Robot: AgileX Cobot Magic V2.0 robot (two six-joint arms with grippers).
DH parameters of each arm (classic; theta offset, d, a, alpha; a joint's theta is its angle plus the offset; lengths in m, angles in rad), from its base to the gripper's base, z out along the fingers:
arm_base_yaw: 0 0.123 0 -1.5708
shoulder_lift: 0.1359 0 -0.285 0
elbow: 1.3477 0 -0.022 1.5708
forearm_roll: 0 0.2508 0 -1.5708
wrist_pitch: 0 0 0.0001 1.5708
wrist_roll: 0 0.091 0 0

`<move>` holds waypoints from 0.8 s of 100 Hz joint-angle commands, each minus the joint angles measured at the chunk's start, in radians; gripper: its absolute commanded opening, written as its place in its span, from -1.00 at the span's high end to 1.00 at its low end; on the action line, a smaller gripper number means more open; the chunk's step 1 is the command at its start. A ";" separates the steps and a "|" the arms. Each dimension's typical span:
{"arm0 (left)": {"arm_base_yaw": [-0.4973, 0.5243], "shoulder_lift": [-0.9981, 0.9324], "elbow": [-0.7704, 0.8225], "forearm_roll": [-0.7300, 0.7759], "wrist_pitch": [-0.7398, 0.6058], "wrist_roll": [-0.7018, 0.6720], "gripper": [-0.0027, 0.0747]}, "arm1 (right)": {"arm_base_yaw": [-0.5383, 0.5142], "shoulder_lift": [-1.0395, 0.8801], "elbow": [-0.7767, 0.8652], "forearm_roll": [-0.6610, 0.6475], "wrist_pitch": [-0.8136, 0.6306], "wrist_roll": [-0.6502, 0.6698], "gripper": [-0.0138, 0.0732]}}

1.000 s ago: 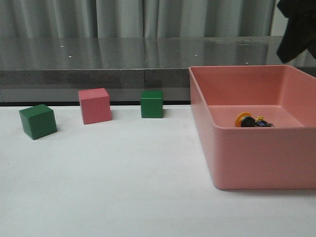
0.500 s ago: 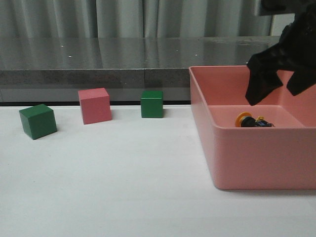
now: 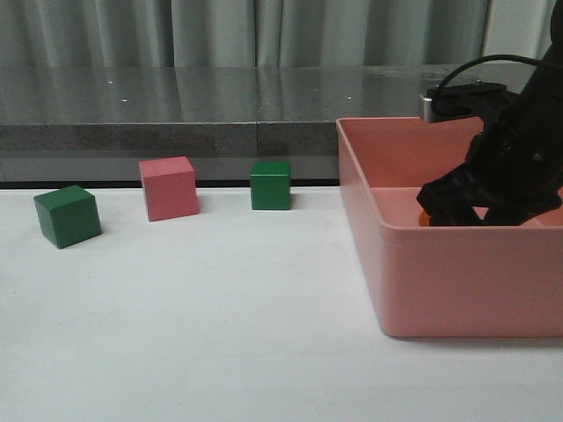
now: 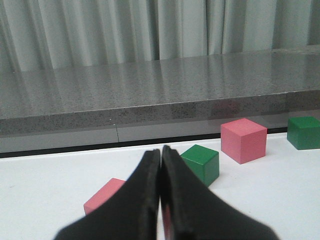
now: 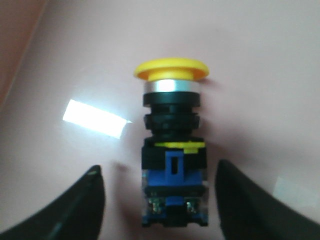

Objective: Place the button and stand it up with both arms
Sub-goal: 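Lower the right gripper into the pink bin onto the yellow button, then grasp the button body and lift it out of the bin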

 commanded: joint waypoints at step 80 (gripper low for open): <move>0.003 -0.032 0.030 -0.008 -0.080 -0.010 0.98 | 0.290 -0.167 -0.436 0.017 0.275 -0.516 0.61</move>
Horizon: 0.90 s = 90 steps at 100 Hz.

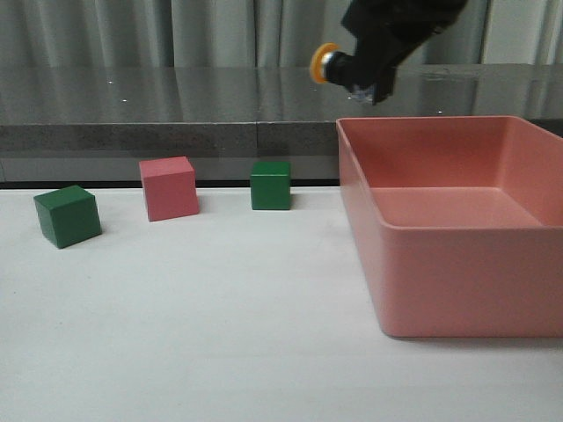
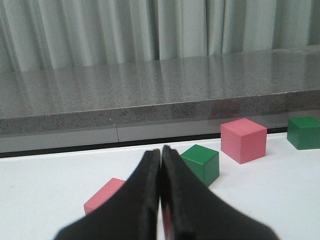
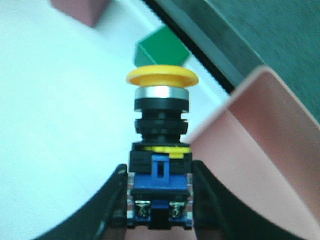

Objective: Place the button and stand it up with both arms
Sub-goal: 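Grasp the button body and lift it out of the bin, then carry the button toward the cubes and lay it on its side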

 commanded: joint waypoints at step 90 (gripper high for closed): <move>0.003 -0.032 0.030 -0.008 -0.080 -0.010 0.98 | 0.252 0.307 -0.042 0.175 -0.136 -0.452 0.32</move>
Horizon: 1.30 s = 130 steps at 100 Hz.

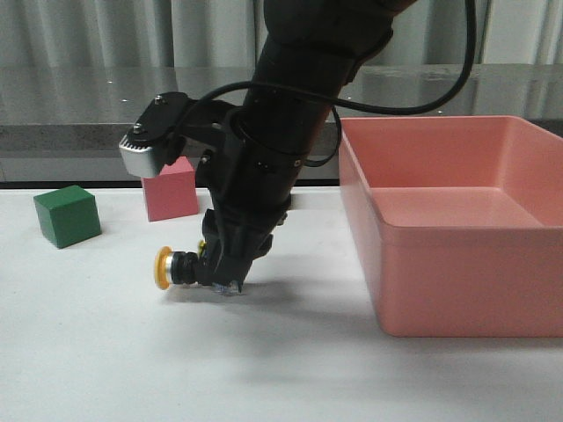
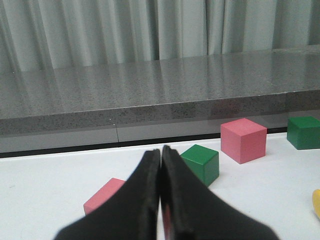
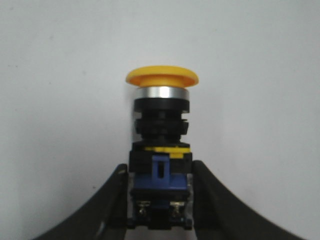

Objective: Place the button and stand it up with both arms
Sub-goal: 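Carry the button toward the cubes and lay it on its side, then withdraw the right gripper back over the pink bin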

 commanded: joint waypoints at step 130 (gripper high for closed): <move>0.003 -0.032 0.030 -0.008 -0.080 -0.010 0.98 | -0.451 -0.948 0.322 0.030 -0.012 0.481 0.82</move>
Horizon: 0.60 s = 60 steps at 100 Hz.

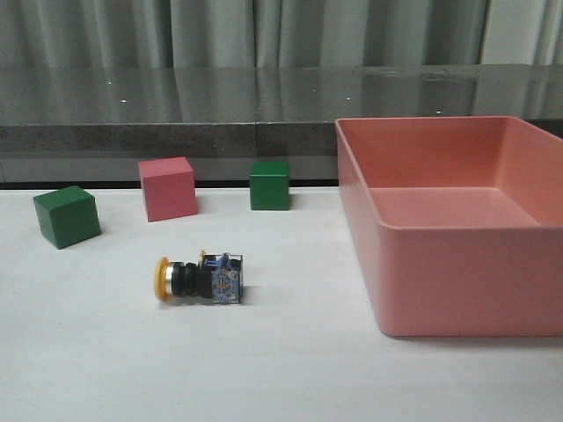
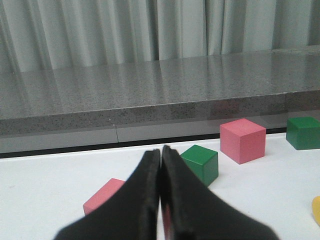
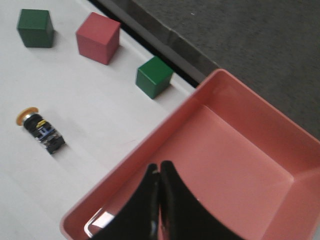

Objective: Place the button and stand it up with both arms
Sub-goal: 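Withdraw the right gripper back over the pink bin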

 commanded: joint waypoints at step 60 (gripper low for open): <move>0.003 -0.032 0.030 -0.008 -0.091 -0.010 0.98 | -0.145 -0.706 0.800 0.021 -0.610 0.033 0.82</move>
